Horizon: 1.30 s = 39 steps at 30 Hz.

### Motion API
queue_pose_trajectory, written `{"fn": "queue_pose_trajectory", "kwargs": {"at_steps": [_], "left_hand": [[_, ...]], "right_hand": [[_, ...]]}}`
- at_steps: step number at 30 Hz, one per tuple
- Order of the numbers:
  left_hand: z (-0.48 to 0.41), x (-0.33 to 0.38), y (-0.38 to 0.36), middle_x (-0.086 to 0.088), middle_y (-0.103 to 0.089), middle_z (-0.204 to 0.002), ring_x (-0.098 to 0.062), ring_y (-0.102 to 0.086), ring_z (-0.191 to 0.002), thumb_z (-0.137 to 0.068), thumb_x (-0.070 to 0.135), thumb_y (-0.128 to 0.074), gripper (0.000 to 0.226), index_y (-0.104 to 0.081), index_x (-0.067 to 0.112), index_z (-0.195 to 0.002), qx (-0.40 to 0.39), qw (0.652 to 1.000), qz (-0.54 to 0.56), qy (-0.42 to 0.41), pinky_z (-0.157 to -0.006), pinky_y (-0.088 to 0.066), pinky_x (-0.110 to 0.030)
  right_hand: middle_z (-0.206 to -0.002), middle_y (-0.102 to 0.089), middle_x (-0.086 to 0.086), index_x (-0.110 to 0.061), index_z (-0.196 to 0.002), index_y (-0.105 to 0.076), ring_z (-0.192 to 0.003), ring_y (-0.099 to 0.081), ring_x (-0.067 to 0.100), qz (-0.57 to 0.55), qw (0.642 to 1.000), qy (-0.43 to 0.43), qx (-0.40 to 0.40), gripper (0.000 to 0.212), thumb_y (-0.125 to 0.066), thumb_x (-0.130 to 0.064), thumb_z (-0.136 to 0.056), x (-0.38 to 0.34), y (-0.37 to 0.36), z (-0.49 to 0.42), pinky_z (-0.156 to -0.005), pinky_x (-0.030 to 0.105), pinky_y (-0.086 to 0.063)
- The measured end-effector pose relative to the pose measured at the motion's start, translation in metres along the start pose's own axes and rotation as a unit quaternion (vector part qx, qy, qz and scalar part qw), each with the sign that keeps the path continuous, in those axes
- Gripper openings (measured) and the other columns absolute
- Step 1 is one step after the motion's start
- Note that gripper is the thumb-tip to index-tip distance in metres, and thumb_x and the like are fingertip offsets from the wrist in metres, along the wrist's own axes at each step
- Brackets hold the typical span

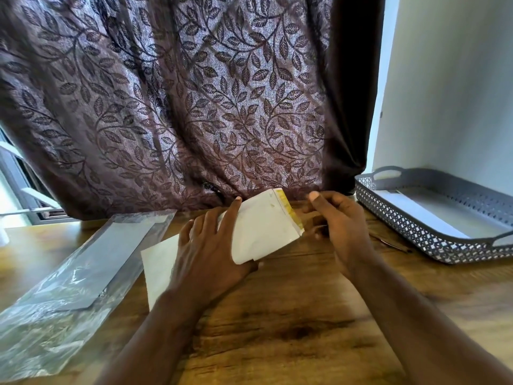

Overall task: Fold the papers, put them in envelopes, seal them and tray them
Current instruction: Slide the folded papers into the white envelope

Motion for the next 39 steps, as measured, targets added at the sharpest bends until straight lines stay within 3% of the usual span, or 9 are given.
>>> {"fn": "queue_pose_trajectory", "kwargs": {"at_steps": [3,5,9,13,17,23,26,32,39], "left_hand": [[0.001,0.002,0.002,-0.002,-0.041,-0.145,-0.027,-0.042,-0.131,-0.058,0.100,-0.039,0.127,-0.010,0.027,-0.158,0.004,1.000,0.001,0.009,-0.110,-0.032,-0.051],[0.002,0.003,0.002,-0.004,-0.038,-0.147,-0.030,-0.041,-0.132,-0.054,0.104,-0.037,0.132,-0.004,0.029,-0.157,-0.013,0.999,0.013,0.027,-0.110,-0.033,-0.053],[0.002,0.005,0.001,-0.001,-0.030,-0.155,-0.028,-0.037,-0.137,-0.054,0.102,-0.039,0.130,0.013,0.037,-0.154,-0.066,0.995,0.048,0.064,-0.109,-0.034,-0.051],[0.000,-0.013,-0.003,0.001,-0.058,-0.137,-0.027,-0.060,-0.116,-0.073,0.085,-0.052,0.092,-0.021,0.040,-0.147,-0.088,0.977,0.123,0.150,-0.092,-0.052,-0.048],[0.007,-0.012,-0.028,0.002,-0.077,-0.097,-0.021,-0.073,-0.088,-0.085,0.058,-0.067,0.043,-0.070,0.023,-0.110,-0.201,0.888,0.356,0.211,-0.087,-0.057,-0.049],[0.021,0.012,-0.031,-0.005,-0.077,-0.104,-0.025,-0.074,-0.098,-0.097,0.031,-0.063,0.027,-0.072,0.011,-0.113,-0.268,0.711,0.587,0.280,-0.089,-0.058,-0.041],[0.020,0.005,-0.036,-0.009,-0.077,-0.104,-0.026,-0.074,-0.094,-0.095,0.021,-0.065,0.021,-0.071,0.011,-0.113,-0.255,0.692,0.608,0.292,-0.084,-0.059,-0.038],[0.020,-0.002,-0.045,-0.011,-0.077,-0.101,-0.023,-0.073,-0.084,-0.094,0.011,-0.066,0.015,-0.073,0.011,-0.106,-0.223,0.664,0.638,0.321,-0.076,-0.058,-0.035],[0.017,-0.006,-0.045,-0.009,-0.078,-0.095,-0.027,-0.073,-0.089,-0.082,0.050,-0.073,0.043,-0.075,0.010,-0.100,-0.205,0.702,0.595,0.334,-0.089,-0.058,-0.047]], "right_hand": [[-0.115,-0.074,0.010,-0.013,-0.124,-0.060,-0.100,-0.073,0.028,-0.046,0.983,-0.140,-0.107,0.050,-0.077,-0.036,-0.082,0.028,-0.024,0.008,-0.079,0.046,-0.061],[-0.117,-0.074,0.011,-0.013,-0.128,-0.055,-0.105,-0.073,0.030,-0.062,0.969,-0.178,-0.157,0.053,-0.078,-0.027,-0.083,0.037,-0.037,0.015,-0.086,0.055,-0.060],[-0.116,-0.073,0.012,-0.011,-0.127,-0.057,-0.104,-0.072,0.028,-0.021,0.981,-0.157,-0.115,0.036,-0.065,-0.001,-0.094,0.040,-0.030,0.006,-0.083,0.051,-0.062],[-0.111,-0.073,0.013,-0.013,-0.114,-0.064,-0.104,-0.071,0.032,0.023,0.990,-0.132,-0.034,0.026,-0.066,0.000,-0.092,0.042,-0.009,-0.005,-0.087,0.057,-0.059],[-0.101,-0.074,0.012,-0.018,-0.100,-0.067,-0.089,-0.071,0.027,0.061,0.992,-0.106,0.012,0.017,-0.063,-0.003,-0.094,0.038,0.001,-0.007,-0.072,0.043,-0.061],[-0.092,-0.076,0.007,-0.016,-0.099,-0.071,-0.082,-0.073,0.022,0.105,0.988,-0.077,-0.086,0.011,-0.070,-0.007,-0.092,0.038,-0.018,0.002,-0.069,0.037,-0.062],[-0.094,-0.076,0.002,-0.017,-0.098,-0.074,-0.083,-0.073,0.016,0.123,0.979,-0.069,-0.144,0.013,-0.073,-0.008,-0.090,0.038,-0.032,0.009,-0.064,0.027,-0.059],[-0.097,-0.078,0.006,-0.016,-0.089,-0.083,-0.092,-0.073,0.024,0.095,0.968,-0.078,-0.217,0.030,-0.066,-0.040,-0.085,0.043,-0.048,0.021,-0.079,0.039,-0.060],[-0.090,-0.079,0.004,-0.013,-0.089,-0.083,-0.086,-0.074,0.020,0.139,0.962,-0.044,-0.230,0.018,-0.074,-0.028,-0.084,0.042,-0.047,0.019,-0.070,0.028,-0.059]]}}
Point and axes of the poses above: each hand's wrist, its own z-axis away from the middle knuckle, its own y-axis out of the back of the hand, x = y × z, the point moved 7 cm from there along -z, towards the middle knuckle
